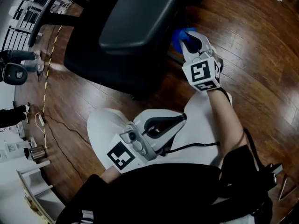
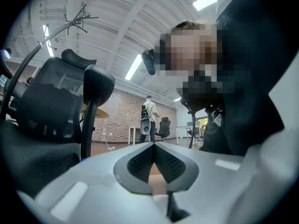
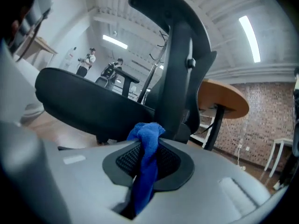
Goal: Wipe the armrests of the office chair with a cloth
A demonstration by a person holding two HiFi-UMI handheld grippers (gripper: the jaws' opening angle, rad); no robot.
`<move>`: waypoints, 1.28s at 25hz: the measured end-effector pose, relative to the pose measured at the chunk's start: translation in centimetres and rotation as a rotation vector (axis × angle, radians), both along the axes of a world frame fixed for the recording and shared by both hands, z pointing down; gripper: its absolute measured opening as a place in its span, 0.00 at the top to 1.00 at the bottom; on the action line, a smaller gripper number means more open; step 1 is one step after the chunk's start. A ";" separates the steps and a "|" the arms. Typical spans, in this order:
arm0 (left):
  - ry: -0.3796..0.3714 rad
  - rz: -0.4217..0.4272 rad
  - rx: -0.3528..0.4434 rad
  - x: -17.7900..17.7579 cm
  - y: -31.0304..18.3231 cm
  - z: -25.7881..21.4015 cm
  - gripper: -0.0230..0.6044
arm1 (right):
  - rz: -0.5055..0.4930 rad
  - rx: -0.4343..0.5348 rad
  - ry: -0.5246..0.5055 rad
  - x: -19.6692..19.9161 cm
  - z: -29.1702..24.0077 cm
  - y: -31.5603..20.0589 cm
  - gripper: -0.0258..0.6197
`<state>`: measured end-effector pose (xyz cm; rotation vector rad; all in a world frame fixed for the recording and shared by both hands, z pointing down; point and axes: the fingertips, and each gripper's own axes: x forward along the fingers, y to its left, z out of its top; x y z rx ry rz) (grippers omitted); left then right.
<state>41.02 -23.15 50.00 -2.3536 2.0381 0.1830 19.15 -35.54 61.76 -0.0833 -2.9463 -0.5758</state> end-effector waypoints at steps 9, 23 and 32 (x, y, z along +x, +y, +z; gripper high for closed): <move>0.014 -0.051 -0.032 -0.5 -0.8 1.5 0.96 | -0.051 -0.164 -0.501 7.0 -17.0 0.4 0.88; 0.029 -0.050 -0.041 -0.2 -0.6 2.2 0.96 | 0.035 0.095 -0.270 2.7 -9.9 -1.1 0.89; 0.002 -0.079 -0.026 -0.2 -0.9 1.7 0.96 | 0.074 -0.057 -0.031 0.9 -1.5 -4.2 0.89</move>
